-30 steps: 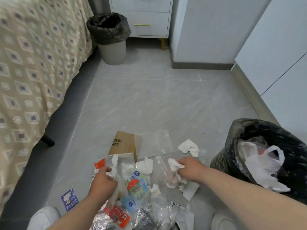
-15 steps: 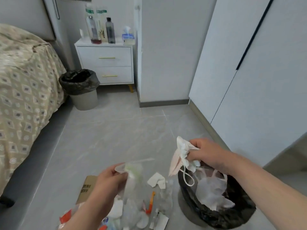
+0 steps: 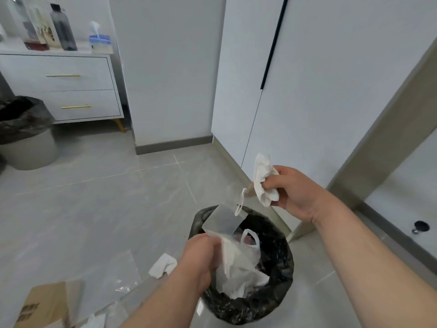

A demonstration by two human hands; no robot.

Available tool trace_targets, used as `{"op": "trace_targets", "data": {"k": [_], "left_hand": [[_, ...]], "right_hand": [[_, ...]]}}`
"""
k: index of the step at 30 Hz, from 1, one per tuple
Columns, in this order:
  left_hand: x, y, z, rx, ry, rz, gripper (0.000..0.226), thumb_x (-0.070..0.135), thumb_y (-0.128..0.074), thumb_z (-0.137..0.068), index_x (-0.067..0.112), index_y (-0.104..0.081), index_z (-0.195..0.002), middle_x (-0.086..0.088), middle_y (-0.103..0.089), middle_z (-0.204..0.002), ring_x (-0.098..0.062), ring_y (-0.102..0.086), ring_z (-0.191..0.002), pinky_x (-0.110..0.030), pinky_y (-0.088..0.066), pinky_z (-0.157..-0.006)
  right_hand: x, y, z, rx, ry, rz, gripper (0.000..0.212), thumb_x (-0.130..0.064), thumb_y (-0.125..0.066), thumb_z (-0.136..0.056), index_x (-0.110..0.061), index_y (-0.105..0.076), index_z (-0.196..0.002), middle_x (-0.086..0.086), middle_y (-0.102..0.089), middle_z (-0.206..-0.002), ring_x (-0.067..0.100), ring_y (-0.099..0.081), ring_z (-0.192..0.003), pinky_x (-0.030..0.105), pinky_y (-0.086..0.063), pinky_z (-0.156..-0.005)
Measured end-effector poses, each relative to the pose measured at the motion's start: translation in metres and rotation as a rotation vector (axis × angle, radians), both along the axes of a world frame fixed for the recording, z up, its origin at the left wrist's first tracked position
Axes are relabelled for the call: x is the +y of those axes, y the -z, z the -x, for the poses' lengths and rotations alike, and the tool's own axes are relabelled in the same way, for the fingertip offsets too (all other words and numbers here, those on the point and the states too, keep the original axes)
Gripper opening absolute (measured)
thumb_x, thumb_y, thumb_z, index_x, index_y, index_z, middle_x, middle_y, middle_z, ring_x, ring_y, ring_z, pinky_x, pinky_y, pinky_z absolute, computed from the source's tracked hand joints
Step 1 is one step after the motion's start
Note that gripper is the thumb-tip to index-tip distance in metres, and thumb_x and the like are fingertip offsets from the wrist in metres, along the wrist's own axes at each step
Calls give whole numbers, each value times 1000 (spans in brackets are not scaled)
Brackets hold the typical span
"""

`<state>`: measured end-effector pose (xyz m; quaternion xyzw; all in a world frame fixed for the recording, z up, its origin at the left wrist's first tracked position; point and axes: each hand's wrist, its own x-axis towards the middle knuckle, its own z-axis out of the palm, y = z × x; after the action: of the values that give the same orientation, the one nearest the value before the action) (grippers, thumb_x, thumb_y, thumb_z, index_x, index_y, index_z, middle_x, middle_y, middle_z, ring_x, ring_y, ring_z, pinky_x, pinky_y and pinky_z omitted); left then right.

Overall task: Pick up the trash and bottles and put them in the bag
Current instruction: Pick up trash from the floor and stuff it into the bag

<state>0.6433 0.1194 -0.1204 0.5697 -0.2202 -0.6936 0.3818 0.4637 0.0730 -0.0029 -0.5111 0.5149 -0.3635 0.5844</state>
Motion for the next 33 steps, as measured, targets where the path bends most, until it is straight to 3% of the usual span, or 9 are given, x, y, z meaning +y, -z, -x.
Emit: {"op": "trace_targets", "data": {"k": [6,10,12,14,18,22,24,28,33], "left_hand": [[-9,48,7,-209,109,-25,21,21,-52,-70,5,-56,-82,-13,-49,-79,-31,-51,-73,-42,-47,-69],[10,35,-5,-605,254,288,16,25,-48,-86,13,-48,-75,1,-47,-71,-19,-46,-66,-32,-40,-65],[17,42,-16,-927,354,494,27,27,-46,-89,17,-61,-109,1,-62,-109,-15,-57,-100,-32,-47,-87],[24,50,-25,-1100,581,552,65,40,-47,-89,15,-31,-147,-2,-25,-156,-18,-23,-144,-32,-23,-117],[29,62,-36,-1115,799,554,102,63,-48,-80,15,6,-152,8,29,-151,-12,16,-147,-30,-6,-120],[27,70,-41,-1092,792,557,114,69,-54,-73,17,10,-152,10,33,-148,-10,18,-145,-29,-5,-120],[26,74,-42,-1069,786,567,118,70,-56,-70,19,12,-151,9,33,-150,-8,20,-144,-29,-4,-120],[27,76,-44,-1028,764,577,122,69,-61,-68,21,15,-150,14,37,-144,-4,22,-142,-29,-5,-121],[26,80,-44,-1020,764,583,123,67,-65,-68,21,14,-150,12,37,-143,-8,24,-143,-31,-2,-121]], "right_hand": [[-1,7,6,-30,5,-25,13,4,-44,-86,-5,-54,-89,12,-69,-85,17,-65,-72,24,-51,-57],[0,18,13,-51,32,-69,17,6,-42,-87,-6,-53,-82,1,-63,-62,10,-61,-54,21,-48,-49],[1,26,16,-47,49,-105,11,3,-51,-80,-6,-54,-87,8,-61,-74,15,-61,-63,24,-49,-53],[1,38,18,-30,73,-151,13,1,-55,-76,-6,-56,-88,13,-58,-84,20,-60,-72,28,-50,-58],[8,68,11,138,48,-279,14,4,-52,-85,-3,-60,-94,13,-64,-86,19,-68,-70,31,-57,-61],[10,124,-3,826,-99,-163,19,-24,-57,-79,-10,-61,-92,5,-61,-88,19,-59,-75,34,-49,-66],[12,157,-17,1043,-214,-91,50,-39,-54,-82,-15,-50,-126,9,-52,-124,25,-54,-109,36,-46,-87],[21,207,-44,1202,-516,-138,88,-60,-49,-84,-39,4,-150,5,16,-160,33,8,-147,47,-9,-119],[19,230,-50,1317,-555,-226,91,-58,-52,-83,-39,5,-150,5,19,-160,32,5,-148,45,-13,-119]]}}
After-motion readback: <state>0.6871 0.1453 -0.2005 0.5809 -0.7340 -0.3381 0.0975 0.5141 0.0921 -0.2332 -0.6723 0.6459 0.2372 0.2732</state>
